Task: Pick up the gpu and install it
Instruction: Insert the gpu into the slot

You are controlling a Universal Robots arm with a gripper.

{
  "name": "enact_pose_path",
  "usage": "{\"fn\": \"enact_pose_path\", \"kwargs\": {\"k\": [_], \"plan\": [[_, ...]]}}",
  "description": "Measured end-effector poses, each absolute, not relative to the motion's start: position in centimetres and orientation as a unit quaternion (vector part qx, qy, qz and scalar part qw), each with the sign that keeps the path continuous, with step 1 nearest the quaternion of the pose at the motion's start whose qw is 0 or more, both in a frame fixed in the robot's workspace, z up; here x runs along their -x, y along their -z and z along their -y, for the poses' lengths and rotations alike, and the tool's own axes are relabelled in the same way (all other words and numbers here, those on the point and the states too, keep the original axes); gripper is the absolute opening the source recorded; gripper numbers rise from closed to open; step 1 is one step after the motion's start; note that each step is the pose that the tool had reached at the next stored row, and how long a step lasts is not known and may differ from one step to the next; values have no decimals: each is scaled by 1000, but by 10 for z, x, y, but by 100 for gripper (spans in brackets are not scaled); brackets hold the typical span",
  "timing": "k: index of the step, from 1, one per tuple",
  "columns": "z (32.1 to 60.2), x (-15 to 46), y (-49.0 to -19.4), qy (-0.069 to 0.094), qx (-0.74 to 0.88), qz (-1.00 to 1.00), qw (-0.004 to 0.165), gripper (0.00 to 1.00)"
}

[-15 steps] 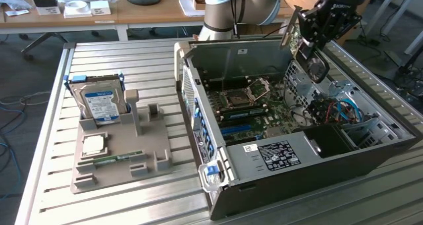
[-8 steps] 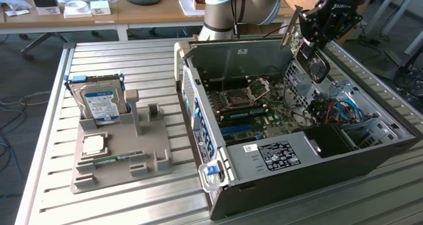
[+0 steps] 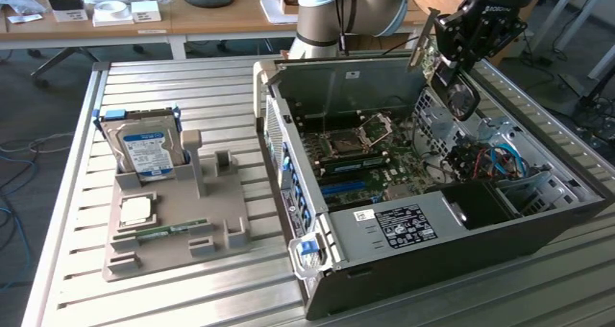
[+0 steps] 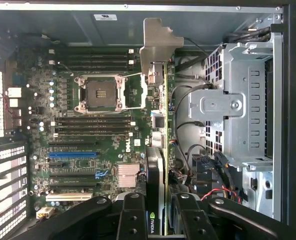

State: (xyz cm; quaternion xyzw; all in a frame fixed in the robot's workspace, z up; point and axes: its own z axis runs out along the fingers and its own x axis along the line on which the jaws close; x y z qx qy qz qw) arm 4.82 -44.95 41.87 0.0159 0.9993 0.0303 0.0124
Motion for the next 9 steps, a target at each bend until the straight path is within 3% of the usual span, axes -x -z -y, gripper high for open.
{"fn": "enact_pose_path", "kwargs": {"k": [9], "plan": [[450, -48, -418, -31, 39, -999, 11, 27]]}}
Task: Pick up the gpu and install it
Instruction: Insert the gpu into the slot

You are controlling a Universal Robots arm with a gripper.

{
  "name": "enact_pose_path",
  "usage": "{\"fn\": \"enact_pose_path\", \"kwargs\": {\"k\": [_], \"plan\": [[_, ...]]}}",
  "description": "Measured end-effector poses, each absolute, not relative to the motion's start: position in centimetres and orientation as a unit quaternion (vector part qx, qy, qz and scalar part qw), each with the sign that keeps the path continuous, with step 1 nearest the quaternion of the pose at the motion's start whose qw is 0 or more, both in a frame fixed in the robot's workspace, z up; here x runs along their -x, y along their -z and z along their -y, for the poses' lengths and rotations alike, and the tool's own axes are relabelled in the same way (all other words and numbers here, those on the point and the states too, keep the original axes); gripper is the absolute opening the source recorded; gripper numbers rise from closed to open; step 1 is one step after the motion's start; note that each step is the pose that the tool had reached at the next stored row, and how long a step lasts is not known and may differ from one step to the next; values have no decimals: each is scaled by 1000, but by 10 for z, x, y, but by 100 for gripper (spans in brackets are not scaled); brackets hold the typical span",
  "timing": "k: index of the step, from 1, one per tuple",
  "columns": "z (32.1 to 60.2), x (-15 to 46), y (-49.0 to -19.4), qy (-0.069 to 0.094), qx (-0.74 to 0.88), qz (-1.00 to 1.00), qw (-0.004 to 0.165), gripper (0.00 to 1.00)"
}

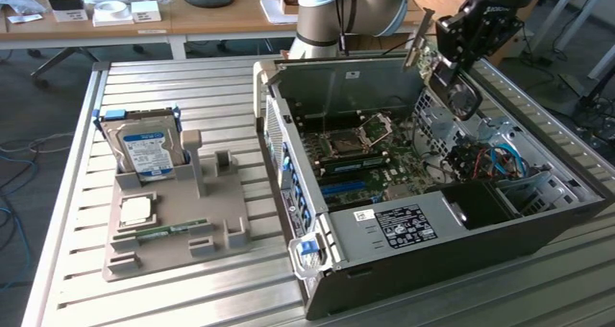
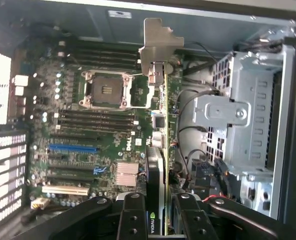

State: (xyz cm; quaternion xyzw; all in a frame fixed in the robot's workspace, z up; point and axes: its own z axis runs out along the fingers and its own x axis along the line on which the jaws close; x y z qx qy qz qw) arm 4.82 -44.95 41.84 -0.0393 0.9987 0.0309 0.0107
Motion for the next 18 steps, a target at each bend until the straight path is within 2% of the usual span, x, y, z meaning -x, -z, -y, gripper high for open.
{"fn": "enact_pose_path", "kwargs": {"k": [18], "plan": [[450, -48, -417, -32, 201, -979, 6, 27]]}}
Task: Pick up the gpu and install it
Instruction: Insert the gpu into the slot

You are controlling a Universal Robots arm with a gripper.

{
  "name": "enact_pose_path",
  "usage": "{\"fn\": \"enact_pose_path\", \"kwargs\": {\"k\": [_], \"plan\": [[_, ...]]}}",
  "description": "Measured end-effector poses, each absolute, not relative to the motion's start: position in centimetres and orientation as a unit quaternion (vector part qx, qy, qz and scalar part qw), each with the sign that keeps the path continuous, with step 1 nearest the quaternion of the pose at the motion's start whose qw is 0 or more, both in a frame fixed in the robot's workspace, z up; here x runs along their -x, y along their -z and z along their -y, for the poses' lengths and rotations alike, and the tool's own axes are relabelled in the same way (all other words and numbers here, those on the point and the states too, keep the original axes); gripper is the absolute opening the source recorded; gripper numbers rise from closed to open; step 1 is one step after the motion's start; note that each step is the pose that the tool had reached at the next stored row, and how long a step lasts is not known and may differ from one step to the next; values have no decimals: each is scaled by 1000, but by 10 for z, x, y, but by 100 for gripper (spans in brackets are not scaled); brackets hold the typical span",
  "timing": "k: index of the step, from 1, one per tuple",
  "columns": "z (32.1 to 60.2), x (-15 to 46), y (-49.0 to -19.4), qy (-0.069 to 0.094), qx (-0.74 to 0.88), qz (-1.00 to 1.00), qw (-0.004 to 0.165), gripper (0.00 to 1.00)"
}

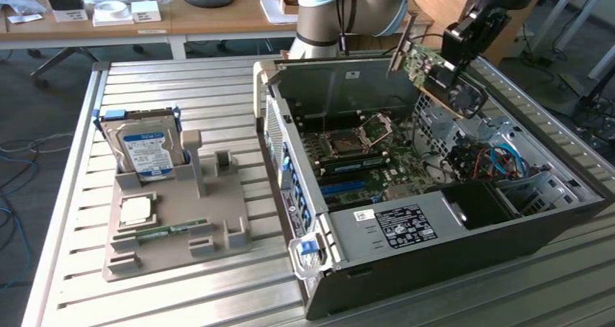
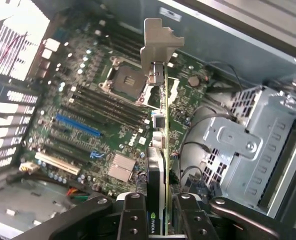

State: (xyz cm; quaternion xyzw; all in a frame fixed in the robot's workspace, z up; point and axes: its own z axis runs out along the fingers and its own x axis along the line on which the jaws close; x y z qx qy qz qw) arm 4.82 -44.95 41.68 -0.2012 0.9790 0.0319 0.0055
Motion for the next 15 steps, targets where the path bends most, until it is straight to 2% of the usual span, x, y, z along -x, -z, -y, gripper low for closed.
{"fn": "enact_pose_path", "kwargs": {"k": [15], "plan": [[450, -48, -416, -32, 332, -943, 1, 27]]}}
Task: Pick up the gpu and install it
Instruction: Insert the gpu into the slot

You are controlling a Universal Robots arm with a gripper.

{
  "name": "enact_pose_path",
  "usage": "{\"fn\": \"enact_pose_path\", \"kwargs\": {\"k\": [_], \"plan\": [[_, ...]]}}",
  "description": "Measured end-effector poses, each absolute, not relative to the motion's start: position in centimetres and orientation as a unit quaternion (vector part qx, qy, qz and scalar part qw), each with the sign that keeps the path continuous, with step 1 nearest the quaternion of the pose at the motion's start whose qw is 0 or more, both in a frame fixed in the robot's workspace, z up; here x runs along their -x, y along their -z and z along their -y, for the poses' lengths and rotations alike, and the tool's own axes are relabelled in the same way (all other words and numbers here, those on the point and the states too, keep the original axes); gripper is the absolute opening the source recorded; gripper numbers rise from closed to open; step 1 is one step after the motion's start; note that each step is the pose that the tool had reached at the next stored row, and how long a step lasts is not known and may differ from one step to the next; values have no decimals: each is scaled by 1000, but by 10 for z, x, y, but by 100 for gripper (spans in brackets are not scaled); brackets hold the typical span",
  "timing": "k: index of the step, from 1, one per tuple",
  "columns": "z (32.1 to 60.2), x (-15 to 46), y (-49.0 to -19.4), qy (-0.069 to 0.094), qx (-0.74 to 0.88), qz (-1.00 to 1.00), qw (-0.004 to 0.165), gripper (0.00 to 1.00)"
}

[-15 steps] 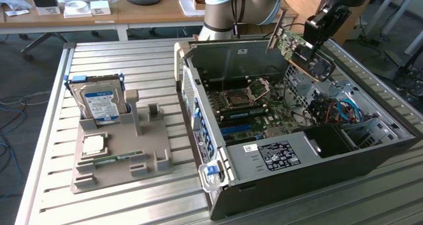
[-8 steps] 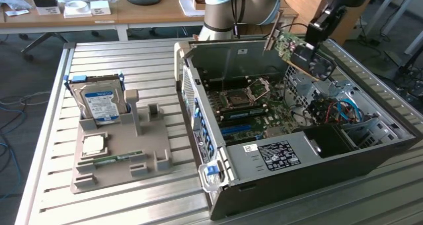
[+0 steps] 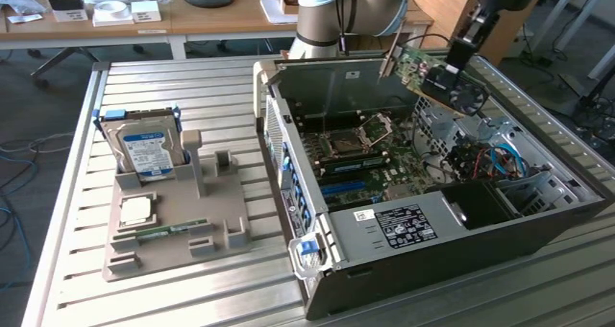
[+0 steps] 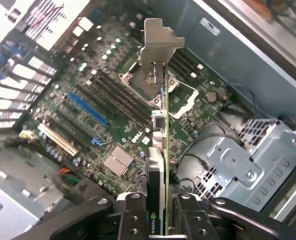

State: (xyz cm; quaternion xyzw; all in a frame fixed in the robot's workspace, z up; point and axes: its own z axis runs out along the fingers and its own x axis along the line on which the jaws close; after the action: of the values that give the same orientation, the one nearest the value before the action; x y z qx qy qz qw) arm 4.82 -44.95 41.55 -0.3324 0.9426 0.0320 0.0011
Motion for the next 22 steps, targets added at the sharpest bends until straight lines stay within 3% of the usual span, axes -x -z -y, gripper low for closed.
{"fn": "enact_pose_path", "kwargs": {"k": [22], "plan": [[450, -48, -413, -32, 513, -858, -5, 27]]}}
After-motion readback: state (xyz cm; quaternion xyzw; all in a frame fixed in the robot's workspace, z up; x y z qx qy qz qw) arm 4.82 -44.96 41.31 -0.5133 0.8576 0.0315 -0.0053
